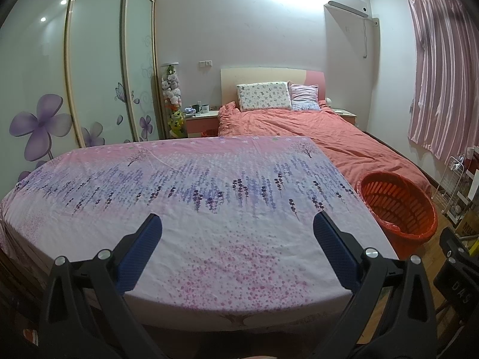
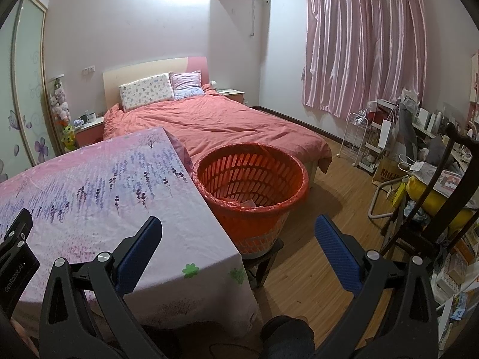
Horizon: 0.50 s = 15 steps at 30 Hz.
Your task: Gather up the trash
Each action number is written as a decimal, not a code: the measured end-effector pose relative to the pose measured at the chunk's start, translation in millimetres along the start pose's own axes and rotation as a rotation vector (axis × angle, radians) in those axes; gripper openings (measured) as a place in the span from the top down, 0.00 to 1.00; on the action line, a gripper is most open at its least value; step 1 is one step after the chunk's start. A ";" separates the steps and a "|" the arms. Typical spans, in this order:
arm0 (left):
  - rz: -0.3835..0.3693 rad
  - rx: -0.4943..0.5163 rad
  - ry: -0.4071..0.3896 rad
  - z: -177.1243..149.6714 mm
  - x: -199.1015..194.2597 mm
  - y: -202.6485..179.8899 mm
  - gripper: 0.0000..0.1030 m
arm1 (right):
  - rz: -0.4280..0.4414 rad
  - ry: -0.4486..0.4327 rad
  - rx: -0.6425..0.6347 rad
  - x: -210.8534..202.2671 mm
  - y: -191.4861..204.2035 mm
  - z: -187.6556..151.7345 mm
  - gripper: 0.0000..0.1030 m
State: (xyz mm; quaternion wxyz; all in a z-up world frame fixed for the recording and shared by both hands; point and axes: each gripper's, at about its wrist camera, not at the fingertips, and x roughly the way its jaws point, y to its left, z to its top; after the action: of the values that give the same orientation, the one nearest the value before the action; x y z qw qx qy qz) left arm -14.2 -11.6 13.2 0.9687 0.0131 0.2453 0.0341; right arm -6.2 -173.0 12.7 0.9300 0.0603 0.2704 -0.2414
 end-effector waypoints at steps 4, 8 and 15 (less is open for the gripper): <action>0.000 0.000 0.001 0.0 -0.1 -0.2 0.04 | 0.001 0.001 0.001 0.6 -1.1 -0.9 0.02; 0.000 0.000 0.001 0.2 -0.1 -0.3 0.04 | 0.001 0.001 0.000 0.6 -0.9 -0.8 0.02; 0.000 -0.001 0.002 0.0 -0.4 -0.7 0.04 | 0.001 0.002 0.000 0.6 -0.8 -0.6 0.02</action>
State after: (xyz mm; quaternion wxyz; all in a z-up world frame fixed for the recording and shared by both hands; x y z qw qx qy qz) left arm -14.6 -12.4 13.4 0.9685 0.0127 0.2463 0.0341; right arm -6.5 -173.9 11.9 0.9299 0.0608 0.2711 -0.2411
